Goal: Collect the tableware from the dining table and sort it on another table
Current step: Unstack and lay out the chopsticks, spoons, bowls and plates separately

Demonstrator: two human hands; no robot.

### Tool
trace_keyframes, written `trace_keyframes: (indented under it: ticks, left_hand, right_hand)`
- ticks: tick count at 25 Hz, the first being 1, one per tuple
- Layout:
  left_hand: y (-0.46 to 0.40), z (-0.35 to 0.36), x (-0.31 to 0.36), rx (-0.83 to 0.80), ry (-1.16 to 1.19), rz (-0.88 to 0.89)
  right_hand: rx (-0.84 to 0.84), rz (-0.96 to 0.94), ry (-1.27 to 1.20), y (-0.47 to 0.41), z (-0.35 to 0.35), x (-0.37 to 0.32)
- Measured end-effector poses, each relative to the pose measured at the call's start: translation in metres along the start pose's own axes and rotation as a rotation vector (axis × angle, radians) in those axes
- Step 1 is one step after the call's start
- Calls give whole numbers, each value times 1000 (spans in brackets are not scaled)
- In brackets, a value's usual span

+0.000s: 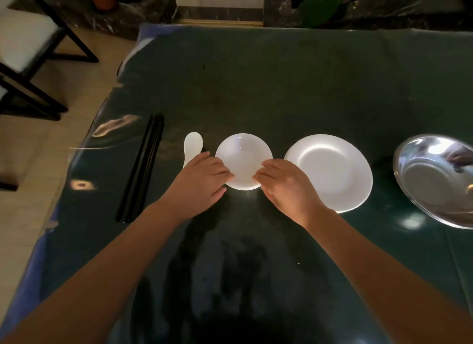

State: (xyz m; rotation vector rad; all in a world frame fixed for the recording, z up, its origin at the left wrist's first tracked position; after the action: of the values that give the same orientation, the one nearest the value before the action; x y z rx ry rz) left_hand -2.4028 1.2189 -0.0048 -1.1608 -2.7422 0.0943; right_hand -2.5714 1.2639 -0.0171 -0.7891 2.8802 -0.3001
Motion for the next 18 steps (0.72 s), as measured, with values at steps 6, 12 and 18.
trace_keyframes:
  ticks: [6,12,18]
  left_hand:
    - [-9,-1,-7,10,-9,115]
    - [-17,-2,-14,24,54,105]
    - [33,2,-48,67,137,-105]
  right_hand:
    - [63,-114,-25,-8,3,8]
    - [64,-68,-22,-18,6,9]
    - [269,124,-206,-36,-20,11]
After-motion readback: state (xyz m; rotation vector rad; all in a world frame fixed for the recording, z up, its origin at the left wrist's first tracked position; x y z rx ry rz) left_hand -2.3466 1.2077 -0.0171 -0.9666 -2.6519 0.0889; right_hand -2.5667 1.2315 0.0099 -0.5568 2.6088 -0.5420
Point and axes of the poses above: each hand's wrist, its own y-axis away from the middle knuckle, its own z-axis out of the palm, x = y × z, the point moved 4 cm from there along -y, towards the middle knuckle, and after that the axes turned 7 degrees about -z, right-handed, at the moved point
